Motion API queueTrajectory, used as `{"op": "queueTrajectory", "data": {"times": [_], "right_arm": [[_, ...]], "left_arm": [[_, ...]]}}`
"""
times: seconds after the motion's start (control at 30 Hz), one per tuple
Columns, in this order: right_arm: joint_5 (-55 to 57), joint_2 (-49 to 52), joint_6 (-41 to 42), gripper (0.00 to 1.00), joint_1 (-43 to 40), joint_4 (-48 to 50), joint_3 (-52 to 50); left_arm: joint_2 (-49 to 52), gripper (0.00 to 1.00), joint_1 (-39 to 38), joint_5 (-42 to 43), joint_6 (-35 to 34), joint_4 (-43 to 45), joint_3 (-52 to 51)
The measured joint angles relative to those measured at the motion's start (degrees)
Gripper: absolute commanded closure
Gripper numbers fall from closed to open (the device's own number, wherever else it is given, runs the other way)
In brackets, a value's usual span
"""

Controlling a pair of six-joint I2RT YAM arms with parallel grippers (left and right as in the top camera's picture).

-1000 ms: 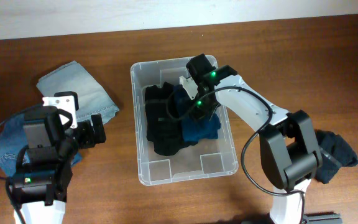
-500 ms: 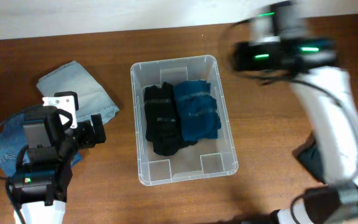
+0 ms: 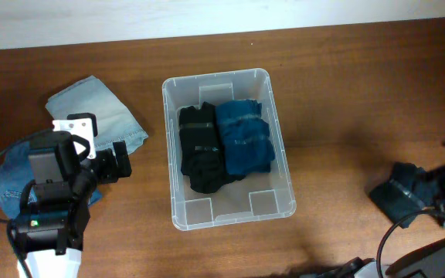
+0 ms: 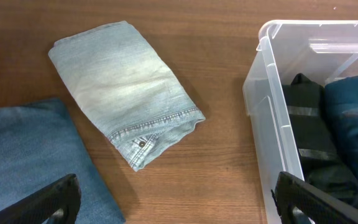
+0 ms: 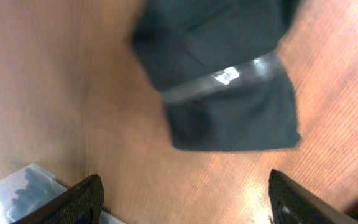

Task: Pack container
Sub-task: 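Grasp the second black taped bundle with the right gripper, then lower the black bundle into the container's lower half and release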

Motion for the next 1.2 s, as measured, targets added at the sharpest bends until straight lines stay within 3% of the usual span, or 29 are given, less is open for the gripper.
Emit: {"op": "queueTrajectory", "data": {"times": [0.17, 0.27, 0.4, 0.5, 0.7, 1.07, 1.2], "right_arm": [[-0.2, -0.3, 0.1, 0.21, -8.3, 10.7, -11.9], [2.7, -0.5, 1.9, 0.14, -8.5, 16.8, -16.0], [3.8, -0.5, 3.0, 0.13, -8.4, 25.3, -20.4], [3.7, -0.4, 3.3, 0.31, -6.7, 28.5, -21.6], [3.7, 0.8, 4.3, 0.93, 3.6, 34.4, -22.2], [1.5, 0.9, 0.7, 0.96, 18.0, 38.6, -21.0], [-2.6, 1.6, -5.4, 0.96, 26.5, 29.3, -8.5]], "left_arm": [[0.0, 0.01, 0.0, 0.0, 0.0, 0.0, 0.0], [0.0, 0.01, 0.0, 0.0, 0.0, 0.0, 0.0], [0.0, 0.01, 0.0, 0.0, 0.0, 0.0, 0.0], [0.0, 0.01, 0.0, 0.0, 0.0, 0.0, 0.0], [0.0, 0.01, 0.0, 0.0, 0.0, 0.0, 0.0], [0.0, 0.01, 0.0, 0.0, 0.0, -0.2, 0.0], [0.0, 0.01, 0.0, 0.0, 0.0, -0.2, 0.0]]}}
